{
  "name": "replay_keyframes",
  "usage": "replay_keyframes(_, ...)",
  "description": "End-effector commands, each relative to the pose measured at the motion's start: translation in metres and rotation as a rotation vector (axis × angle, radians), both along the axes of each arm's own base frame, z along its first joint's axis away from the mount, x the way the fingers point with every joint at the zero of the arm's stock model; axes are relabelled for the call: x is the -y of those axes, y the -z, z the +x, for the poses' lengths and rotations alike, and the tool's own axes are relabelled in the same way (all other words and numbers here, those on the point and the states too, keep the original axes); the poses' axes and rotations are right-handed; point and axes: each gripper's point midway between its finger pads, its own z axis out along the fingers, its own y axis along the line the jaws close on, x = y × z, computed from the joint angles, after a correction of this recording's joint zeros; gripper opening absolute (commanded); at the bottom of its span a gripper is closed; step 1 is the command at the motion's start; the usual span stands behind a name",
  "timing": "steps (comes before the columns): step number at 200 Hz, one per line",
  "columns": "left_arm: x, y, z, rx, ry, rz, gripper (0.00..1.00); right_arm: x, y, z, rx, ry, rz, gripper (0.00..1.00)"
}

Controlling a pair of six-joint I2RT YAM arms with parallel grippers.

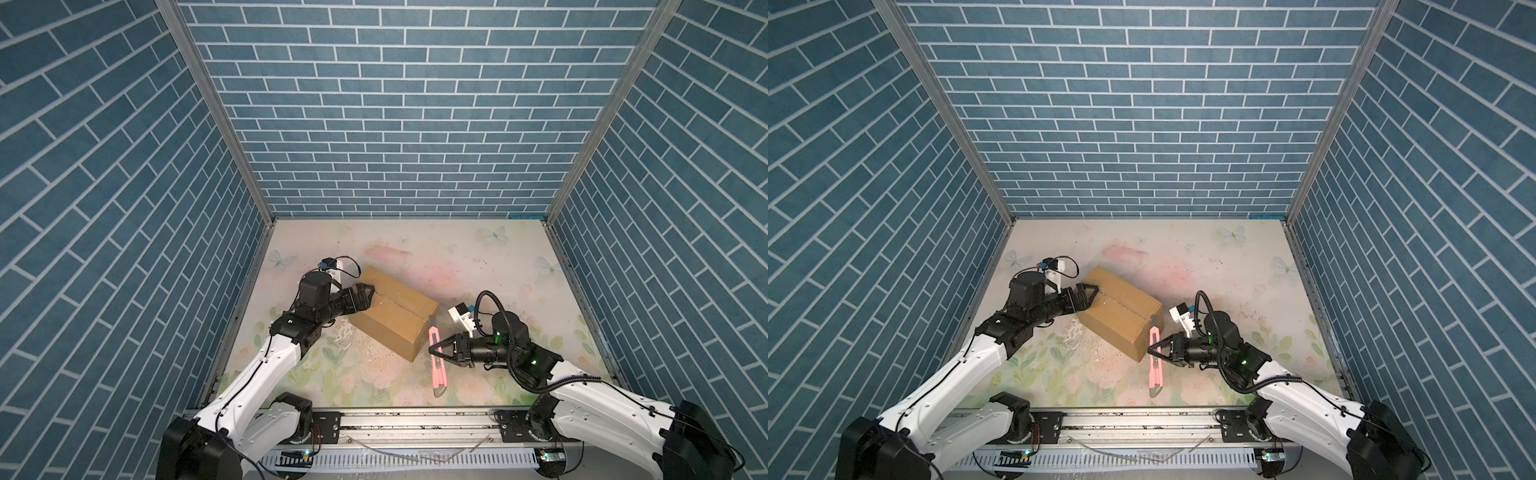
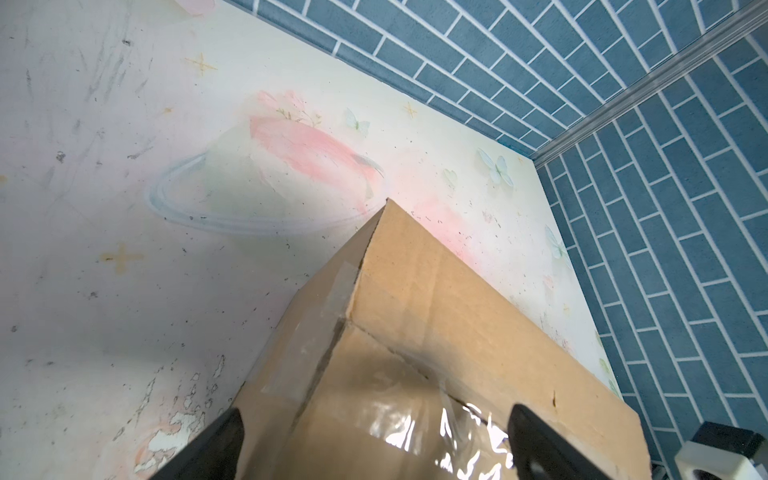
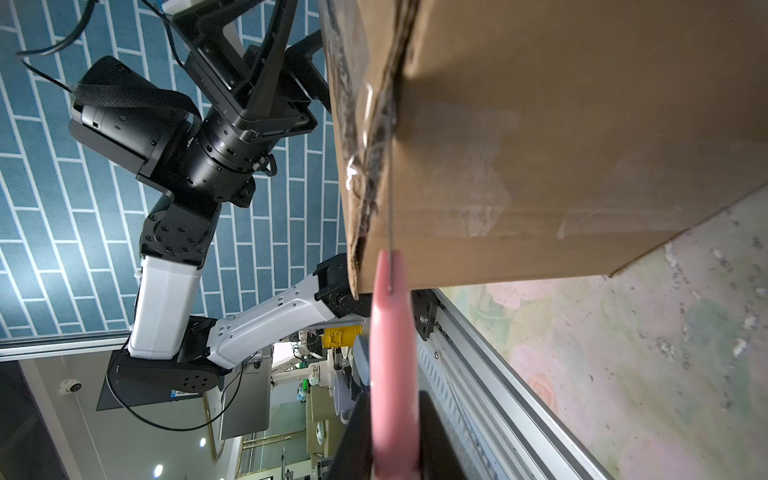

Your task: Unpack the express box

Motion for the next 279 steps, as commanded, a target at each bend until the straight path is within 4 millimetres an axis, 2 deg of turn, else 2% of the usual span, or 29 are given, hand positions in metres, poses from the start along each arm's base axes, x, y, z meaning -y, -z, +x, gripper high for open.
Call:
replay_keyframes(1,0.005,0.001,-0.002,0.01,0.014,-0.011,1.0,-0.006,-0.023,-0.002,0.027,-0.021,0.083,0.0)
replay_keyframes(43,0.01,0.003,0.0,0.014,0.022,-0.021,1.0,-0.01,-0.029,-0.004,0.024,-0.034,0.117,0.0)
replay_keyframes(138,0.023,0.011,-0.001,0.014,0.034,-0.022,1.0,-0.024,-0.027,-0.011,0.012,-0.078,0.128,0.0)
replay_keyframes(279,0.008,-0.001,0.001,0.046,-0.035,0.027,1.0,-0.01,-0.029,-0.019,0.039,-0.063,0.105,0.0)
